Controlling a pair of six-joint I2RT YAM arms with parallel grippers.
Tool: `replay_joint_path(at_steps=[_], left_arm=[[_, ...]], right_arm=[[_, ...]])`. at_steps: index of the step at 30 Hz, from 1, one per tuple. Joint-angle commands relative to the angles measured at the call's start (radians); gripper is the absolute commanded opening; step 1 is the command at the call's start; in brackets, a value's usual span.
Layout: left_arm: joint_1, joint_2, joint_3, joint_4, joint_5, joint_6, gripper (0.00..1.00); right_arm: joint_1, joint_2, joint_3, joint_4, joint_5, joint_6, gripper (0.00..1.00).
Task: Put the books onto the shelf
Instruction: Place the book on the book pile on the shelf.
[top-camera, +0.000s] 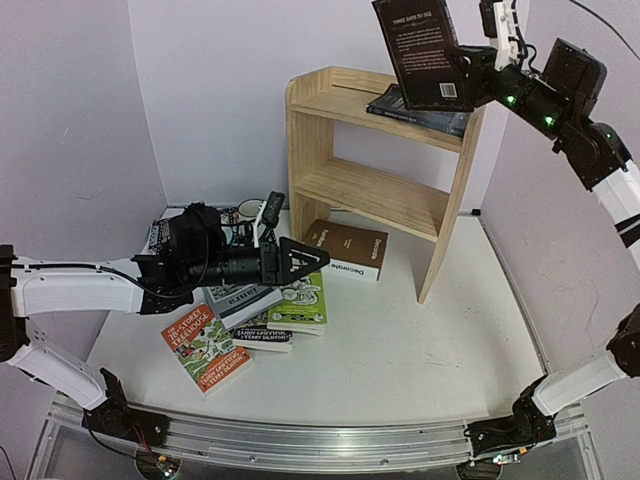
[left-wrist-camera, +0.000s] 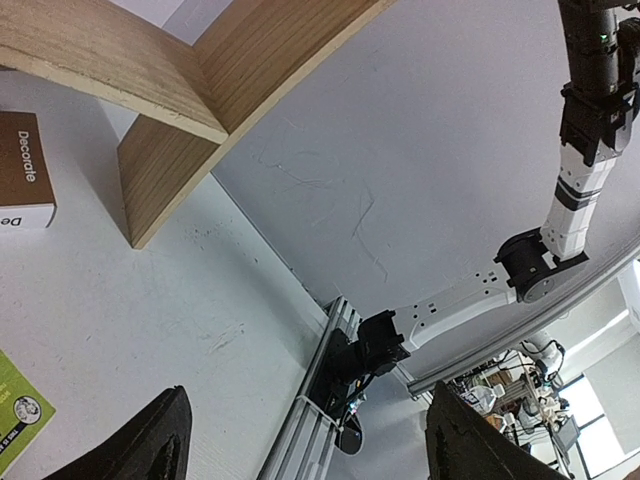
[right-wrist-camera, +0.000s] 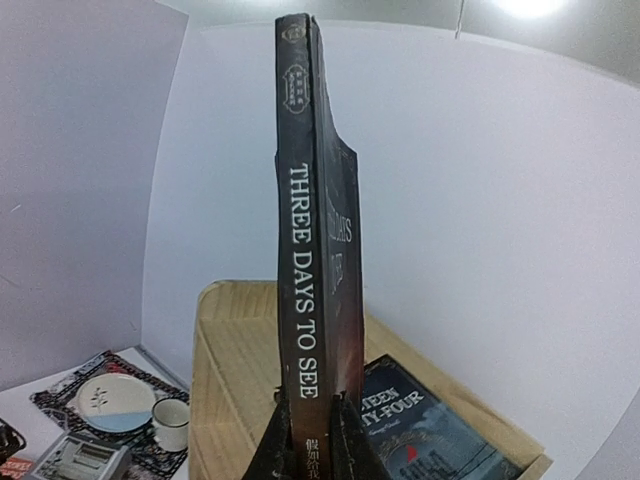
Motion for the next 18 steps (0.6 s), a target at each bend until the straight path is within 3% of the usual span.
replay_joint_path(at_steps=[1, 11, 18], left_arm=[[0.004, 0.026, 0.051, 0.015, 0.009, 0.016, 0.82], [0.004, 0.051, 0.068, 0.014, 0.011, 0.015, 0.82], [0.003, 0.086, 0.097, 0.014, 0.026, 0.008, 0.81]], right_arm=[[0.001, -0.002, 0.007, 0.333, 0.05, -0.148, 0.05], [0.001, 0.059, -0.019, 0.399, 0.109, -0.447, 0.06], [0.001, 0.094, -0.031, 0.385, 0.168, -0.554, 0.07]])
